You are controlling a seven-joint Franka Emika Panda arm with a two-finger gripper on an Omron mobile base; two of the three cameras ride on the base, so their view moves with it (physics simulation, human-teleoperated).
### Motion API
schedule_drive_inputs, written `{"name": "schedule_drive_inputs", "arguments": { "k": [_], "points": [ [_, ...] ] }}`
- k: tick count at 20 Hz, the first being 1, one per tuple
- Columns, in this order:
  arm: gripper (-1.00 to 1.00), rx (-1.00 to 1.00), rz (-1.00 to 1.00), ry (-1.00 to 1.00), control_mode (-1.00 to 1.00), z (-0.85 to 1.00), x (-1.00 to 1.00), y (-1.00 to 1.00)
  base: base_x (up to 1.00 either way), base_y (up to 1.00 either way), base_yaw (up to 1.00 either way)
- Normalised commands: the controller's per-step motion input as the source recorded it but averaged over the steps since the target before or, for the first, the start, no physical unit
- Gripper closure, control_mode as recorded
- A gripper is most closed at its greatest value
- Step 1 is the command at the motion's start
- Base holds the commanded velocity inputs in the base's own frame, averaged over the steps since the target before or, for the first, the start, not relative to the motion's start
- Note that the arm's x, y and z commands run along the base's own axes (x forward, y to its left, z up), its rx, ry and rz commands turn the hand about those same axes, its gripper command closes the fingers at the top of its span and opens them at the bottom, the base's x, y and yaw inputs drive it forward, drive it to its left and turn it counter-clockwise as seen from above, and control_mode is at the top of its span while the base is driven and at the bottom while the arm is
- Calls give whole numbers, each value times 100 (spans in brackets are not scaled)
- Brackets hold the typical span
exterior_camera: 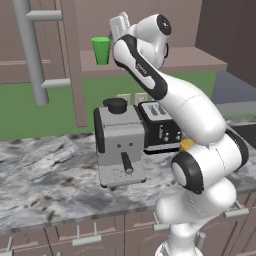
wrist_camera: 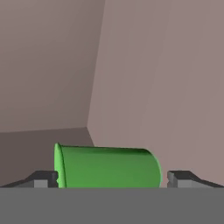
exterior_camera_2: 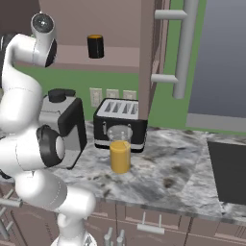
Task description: There is a tray on the dining counter. Grab the cup, mug, and pitcher and place them on the tray. The pitcher may be placed next to the tray if it cannot fit the tray.
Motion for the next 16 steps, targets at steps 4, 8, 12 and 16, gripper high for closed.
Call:
{"name": "schedule_drive_inputs", "arguments": {
  "k": [4,8,12,16],
  "points": [
    [-100,0,2,0,-100,0,7,17,0,0,0],
    [-100,0,1,0,-100,0,19,11,0,0,0],
    [-100,0,0,0,-100,0,31,0,0,0,0],
    [-100,0,0,0,-100,0,28,2,0,0,0]
  ]
}}
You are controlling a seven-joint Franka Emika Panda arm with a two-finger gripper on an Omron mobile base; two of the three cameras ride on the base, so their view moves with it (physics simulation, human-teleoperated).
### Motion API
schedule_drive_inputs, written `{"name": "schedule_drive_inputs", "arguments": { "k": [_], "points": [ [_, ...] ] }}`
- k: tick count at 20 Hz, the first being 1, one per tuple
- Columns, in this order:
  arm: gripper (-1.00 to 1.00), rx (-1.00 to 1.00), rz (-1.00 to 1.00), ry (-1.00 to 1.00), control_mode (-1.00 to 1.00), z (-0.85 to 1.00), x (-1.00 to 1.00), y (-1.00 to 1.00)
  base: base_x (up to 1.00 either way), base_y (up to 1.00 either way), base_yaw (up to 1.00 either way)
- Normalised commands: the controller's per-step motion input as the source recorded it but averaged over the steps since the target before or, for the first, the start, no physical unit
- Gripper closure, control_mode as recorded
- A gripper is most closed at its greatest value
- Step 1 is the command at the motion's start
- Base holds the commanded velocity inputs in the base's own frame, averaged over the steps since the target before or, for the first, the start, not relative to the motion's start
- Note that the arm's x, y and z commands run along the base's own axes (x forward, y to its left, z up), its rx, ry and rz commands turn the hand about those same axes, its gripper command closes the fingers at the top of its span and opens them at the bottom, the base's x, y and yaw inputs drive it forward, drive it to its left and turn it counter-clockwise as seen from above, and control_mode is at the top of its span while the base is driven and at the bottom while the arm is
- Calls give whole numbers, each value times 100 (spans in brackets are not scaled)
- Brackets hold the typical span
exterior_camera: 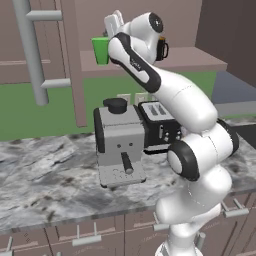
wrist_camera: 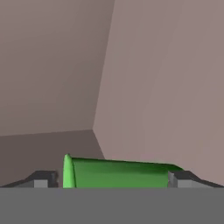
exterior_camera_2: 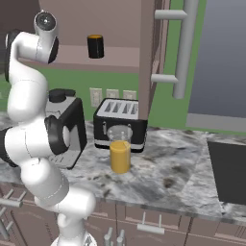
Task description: There is a tray on the dining counter. Grab the cup, mug, and pitcher and place them on the tray. The pitcher may be placed next to the tray if it cannot fit the tray.
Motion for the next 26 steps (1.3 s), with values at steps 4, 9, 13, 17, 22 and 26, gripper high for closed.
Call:
{"name": "schedule_drive_inputs", "arguments": {
  "k": [4,9,13,17,22,26],
  "points": [
    [-100,0,1,5,-100,0,6,5,0,0,0],
    [-100,0,3,12,-100,0,0,9,0,0,0],
    [-100,0,4,24,-100,0,0,4,0,0,0],
    [-100,0,2,21,-100,-13,-8,6,0,0,0],
    [-100,0,0,5,-100,-3,-5,2,0,0,0],
    [-100,0,0,0,-100,0,0,0,0,0,0]
  ]
}}
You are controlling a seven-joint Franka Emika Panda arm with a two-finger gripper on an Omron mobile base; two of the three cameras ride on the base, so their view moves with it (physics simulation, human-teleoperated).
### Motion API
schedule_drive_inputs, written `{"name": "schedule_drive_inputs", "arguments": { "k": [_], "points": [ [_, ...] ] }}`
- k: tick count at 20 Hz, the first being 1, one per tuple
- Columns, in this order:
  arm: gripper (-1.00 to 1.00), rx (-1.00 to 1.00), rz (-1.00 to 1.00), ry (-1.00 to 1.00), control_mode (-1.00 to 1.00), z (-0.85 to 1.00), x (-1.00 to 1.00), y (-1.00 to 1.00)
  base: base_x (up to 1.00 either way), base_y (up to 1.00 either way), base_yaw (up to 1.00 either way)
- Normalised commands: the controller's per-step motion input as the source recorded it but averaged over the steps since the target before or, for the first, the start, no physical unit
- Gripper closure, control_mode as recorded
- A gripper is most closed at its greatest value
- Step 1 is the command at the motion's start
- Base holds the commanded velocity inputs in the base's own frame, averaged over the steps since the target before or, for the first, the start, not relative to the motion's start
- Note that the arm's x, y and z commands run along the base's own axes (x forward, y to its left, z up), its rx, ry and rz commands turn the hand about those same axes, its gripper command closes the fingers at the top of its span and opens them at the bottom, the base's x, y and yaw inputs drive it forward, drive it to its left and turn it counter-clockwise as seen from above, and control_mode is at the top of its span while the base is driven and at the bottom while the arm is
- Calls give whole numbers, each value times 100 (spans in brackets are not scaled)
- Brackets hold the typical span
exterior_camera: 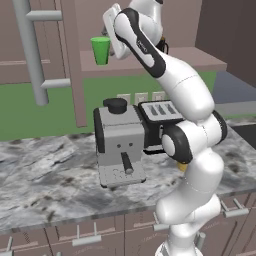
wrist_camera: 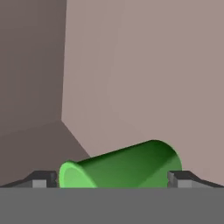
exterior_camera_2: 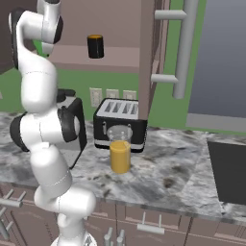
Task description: There is a tray on the dining counter. Grab the cup, mug, and pitcher and place them on the tray. The pitcher may be placed next to the tray if it cannot fit the tray.
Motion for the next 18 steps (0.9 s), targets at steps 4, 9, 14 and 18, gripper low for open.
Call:
{"name": "schedule_drive_inputs", "arguments": {
  "k": [4,9,14,18],
  "points": [
    [-100,0,0,0,-100,0,0,0,0,0,0],
    [100,0,0,0,-100,0,0,0,0,0,0],
    [100,0,0,0,-100,0,0,0,0,0,0],
    [100,0,0,0,-100,0,0,0,0,0,0]
  ]
}}
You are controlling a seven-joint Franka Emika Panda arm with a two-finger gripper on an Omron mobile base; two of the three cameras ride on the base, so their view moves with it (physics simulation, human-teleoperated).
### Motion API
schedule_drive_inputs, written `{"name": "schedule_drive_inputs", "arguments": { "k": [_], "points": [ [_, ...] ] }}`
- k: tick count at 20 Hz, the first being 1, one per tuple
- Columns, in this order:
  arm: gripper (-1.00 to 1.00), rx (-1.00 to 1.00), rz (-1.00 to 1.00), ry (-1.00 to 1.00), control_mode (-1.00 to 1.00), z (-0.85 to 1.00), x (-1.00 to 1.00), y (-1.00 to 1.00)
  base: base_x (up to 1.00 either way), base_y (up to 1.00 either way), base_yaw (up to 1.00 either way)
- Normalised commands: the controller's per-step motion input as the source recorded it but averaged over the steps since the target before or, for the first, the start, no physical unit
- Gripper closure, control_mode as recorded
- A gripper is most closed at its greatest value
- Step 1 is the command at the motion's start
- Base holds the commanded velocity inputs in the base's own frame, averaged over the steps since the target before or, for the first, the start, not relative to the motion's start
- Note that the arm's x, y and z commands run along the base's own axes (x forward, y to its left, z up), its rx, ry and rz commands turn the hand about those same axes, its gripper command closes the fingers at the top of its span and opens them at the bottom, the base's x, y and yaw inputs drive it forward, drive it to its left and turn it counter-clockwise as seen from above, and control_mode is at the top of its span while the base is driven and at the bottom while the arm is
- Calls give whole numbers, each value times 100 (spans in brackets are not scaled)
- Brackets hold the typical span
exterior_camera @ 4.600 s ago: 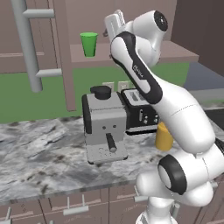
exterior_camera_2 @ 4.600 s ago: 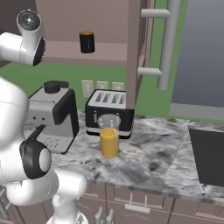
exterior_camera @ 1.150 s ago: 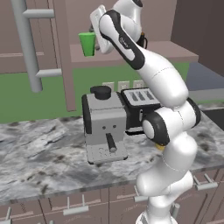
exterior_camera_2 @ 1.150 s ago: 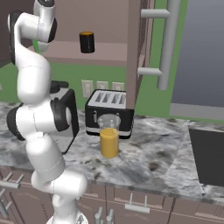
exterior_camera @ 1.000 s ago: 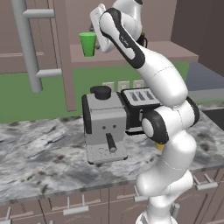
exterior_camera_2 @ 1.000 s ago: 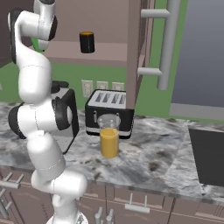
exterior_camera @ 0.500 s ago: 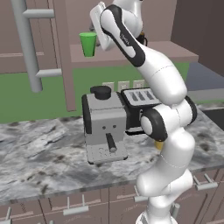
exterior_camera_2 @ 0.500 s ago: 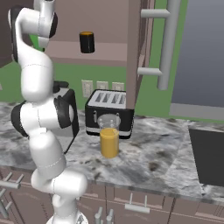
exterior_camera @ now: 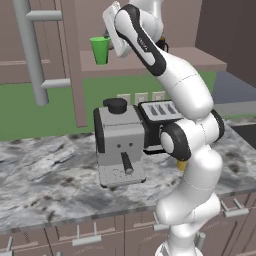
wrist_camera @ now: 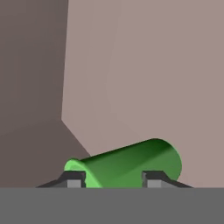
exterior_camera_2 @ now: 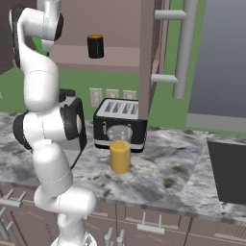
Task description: There is a tray on the dining counter. Grab the cup, mug, and pitcher and place them on the tray. The pitcher may be placed next to the tray if it cannot fit the tray.
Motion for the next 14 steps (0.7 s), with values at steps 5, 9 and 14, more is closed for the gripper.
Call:
{"name": "schedule_drive_inputs", "arguments": {
  "k": [5,9,14],
  "points": [
    [100,0,0,0,-100,0,-8,-1,0,0,0],
    [100,1,0,0,-100,-2,-36,-18,0,0,0],
    [100,1,0,0,-100,-14,-45,-40,0,0,0]
  ]
}}
